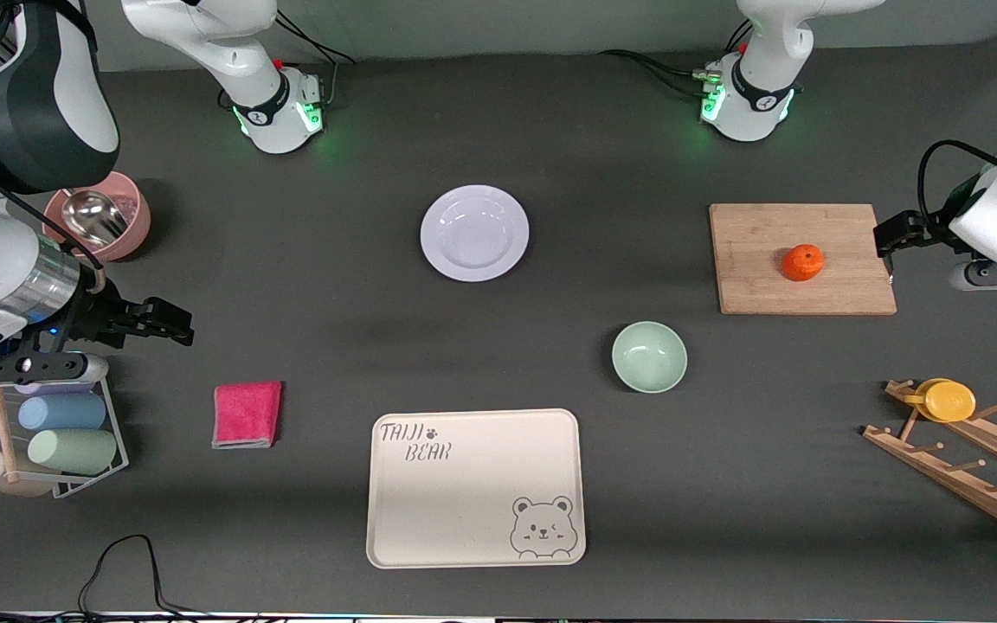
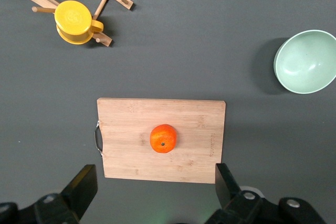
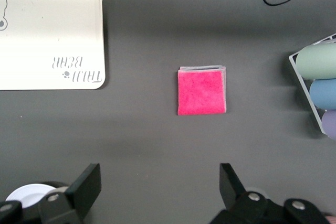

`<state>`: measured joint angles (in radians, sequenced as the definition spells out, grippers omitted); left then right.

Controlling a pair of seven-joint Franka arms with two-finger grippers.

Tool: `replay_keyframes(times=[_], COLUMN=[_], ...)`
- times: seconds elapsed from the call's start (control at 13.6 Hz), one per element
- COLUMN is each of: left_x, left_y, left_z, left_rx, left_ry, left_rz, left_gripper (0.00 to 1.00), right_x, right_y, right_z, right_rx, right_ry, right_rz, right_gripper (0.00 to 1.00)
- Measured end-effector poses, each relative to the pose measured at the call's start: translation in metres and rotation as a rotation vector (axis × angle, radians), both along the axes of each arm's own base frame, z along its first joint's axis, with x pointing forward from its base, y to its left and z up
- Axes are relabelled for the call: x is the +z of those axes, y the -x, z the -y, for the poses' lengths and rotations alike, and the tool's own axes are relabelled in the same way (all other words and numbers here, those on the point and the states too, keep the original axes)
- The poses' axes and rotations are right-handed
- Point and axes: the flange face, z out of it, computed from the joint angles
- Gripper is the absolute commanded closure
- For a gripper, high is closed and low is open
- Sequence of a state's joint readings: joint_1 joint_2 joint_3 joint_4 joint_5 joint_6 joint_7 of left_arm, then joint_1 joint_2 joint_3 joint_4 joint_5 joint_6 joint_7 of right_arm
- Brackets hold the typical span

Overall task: Place orange and plate with both arms
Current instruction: 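Lower the left gripper onto the orange on the cutting board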

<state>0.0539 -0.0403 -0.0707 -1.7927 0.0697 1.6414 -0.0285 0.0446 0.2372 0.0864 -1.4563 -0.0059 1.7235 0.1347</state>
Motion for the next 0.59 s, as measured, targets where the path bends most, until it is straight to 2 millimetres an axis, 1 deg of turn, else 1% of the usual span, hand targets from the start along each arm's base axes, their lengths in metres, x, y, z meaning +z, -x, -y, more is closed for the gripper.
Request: replay_keyframes(times=[0.15,0.37,0.59], left_x=[0.001,0.000,-0.006], left_y=[0.000,0.000,-0.001], left_z=[0.001,-0.001,-0.001], left_rx=[-0.001,0.002,0.002], left_ry=[0.000,0.000,0.000], left_rz=[-0.002,-0.016,-0.035], left_gripper=[0.00,0.00,0.00], right_x=[-0.004,-0.018,-0.021], right_y=[-0.001,0.001,0.002], right_z=[0.002,0.002,-0.001], right_rx=[-0.002,-0.002,0.004], right_ry=[0.003,0.008,0.009], right_rz=[-0.008,-0.051,-0.063], right_gripper=[0.00,0.00,0.00])
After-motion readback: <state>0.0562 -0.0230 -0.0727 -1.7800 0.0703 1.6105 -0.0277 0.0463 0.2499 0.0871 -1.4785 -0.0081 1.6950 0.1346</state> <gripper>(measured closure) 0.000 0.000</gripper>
